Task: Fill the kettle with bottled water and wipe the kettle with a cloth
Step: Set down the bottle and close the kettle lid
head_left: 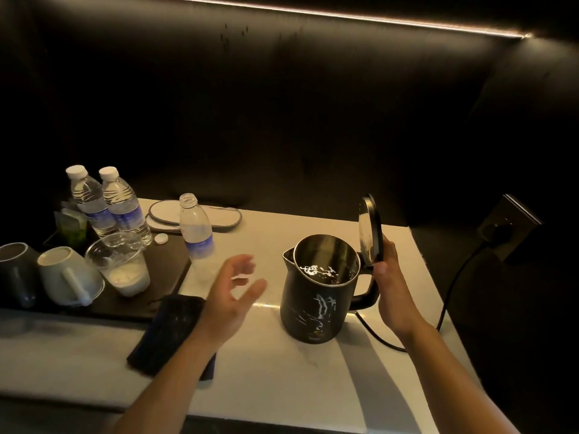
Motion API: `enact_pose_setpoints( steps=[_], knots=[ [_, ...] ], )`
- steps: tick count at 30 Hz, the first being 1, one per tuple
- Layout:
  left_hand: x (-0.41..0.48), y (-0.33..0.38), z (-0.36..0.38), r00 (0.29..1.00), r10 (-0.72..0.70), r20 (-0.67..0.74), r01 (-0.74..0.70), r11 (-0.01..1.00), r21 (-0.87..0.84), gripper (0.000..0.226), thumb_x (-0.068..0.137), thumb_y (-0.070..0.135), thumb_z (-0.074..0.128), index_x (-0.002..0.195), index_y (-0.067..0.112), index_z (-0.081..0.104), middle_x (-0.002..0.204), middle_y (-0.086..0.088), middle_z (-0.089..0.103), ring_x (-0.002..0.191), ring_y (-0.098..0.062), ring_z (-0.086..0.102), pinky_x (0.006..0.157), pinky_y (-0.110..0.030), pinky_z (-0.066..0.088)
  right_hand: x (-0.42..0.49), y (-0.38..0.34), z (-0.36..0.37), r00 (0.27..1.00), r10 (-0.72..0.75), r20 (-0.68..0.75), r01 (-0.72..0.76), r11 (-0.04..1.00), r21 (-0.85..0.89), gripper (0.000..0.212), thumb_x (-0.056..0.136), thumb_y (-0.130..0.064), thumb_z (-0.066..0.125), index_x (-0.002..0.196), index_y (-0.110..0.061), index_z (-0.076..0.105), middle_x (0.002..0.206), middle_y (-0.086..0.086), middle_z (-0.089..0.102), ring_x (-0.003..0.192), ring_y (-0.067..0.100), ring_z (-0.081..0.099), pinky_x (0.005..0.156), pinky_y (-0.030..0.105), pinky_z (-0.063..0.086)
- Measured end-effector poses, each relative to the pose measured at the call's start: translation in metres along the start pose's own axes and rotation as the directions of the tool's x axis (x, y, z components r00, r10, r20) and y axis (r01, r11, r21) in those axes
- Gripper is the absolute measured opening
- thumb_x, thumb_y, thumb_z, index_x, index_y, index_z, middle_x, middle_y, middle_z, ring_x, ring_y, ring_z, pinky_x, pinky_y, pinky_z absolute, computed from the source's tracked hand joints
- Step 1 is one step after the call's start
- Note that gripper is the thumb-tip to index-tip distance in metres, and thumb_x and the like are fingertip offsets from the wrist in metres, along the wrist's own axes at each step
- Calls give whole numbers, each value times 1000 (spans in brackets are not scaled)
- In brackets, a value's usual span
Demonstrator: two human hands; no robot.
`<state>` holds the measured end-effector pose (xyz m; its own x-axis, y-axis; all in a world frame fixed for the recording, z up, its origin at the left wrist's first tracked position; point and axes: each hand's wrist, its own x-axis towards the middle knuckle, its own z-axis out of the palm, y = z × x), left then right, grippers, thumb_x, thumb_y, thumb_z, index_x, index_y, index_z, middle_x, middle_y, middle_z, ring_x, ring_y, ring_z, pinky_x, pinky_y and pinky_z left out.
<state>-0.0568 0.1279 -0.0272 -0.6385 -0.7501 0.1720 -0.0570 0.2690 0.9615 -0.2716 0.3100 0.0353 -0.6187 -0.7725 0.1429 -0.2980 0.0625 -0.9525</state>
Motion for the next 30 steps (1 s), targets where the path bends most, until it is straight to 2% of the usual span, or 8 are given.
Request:
enact_pose_setpoints(
  steps=[4,8,11,15,18,25,28,30],
  knots=[
    [21,7,29,965,-58,257,61,998,-4,82,80,66,66,152,42,37,155,13,48,139,-9,48,110,-30,43,-1,-9,-14,997,-1,73,0,1000,0,67,87,-70,25,151,-50,23,149,-23,34,115,-29,37,102,26,31],
    [27,5,36,930,-49,363,88,992,-92,63,90,45,71,147,38,48,142,14,63,134,-11,57,110,-40,50,6,-24,-18,991,-4,137,13,998,-60,74,78,-84,32,147,-60,21,147,-33,29,116,-27,35,89,8,30],
    [26,5,36,938,-42,345,80,992,-96,59,91,43,71,146,38,50,140,14,65,132,-10,58,107,-34,51,10,-25,-14,971,-12,239,53,985,-167,65,87,-69,40,148,-61,20,143,-36,33,123,-17,40,90,9,39],
    [26,6,37,941,-43,337,76,993,-87,53,94,36,70,144,37,52,137,17,67,128,0,59,98,-17,52,18,-23,-9,955,13,298,124,891,-438,63,89,-69,47,144,-67,19,147,-17,45,125,10,48,99,37,49],
    [28,7,37,941,-56,334,94,990,-101,48,95,30,69,141,38,54,133,21,68,125,4,60,90,-11,51,23,-26,-10,951,55,306,102,875,-473,67,83,-76,47,143,-68,21,148,-13,46,125,16,49,99,44,51],
    [28,2,39,934,-68,351,132,978,-163,52,96,29,68,145,31,52,137,10,68,129,-8,61,102,-27,53,29,-25,-9,941,102,322,149,729,-668,81,70,-92,37,143,-67,17,127,-11,51,109,15,53,89,39,54],
    [24,1,37,946,-76,314,113,988,-101,60,90,47,72,145,33,52,143,9,63,134,-13,57,109,-38,49,27,-21,-7,946,89,313,154,724,-672,80,69,-93,36,142,-68,16,127,-11,52,107,14,53,87,38,55],
    [18,-2,34,973,-118,200,127,991,-32,63,86,55,70,143,34,52,146,9,58,134,-12,55,111,-37,47,27,-19,-8,944,94,318,154,726,-670,80,68,-94,33,142,-68,15,128,-11,52,107,15,53,87,37,55]
  ],
)
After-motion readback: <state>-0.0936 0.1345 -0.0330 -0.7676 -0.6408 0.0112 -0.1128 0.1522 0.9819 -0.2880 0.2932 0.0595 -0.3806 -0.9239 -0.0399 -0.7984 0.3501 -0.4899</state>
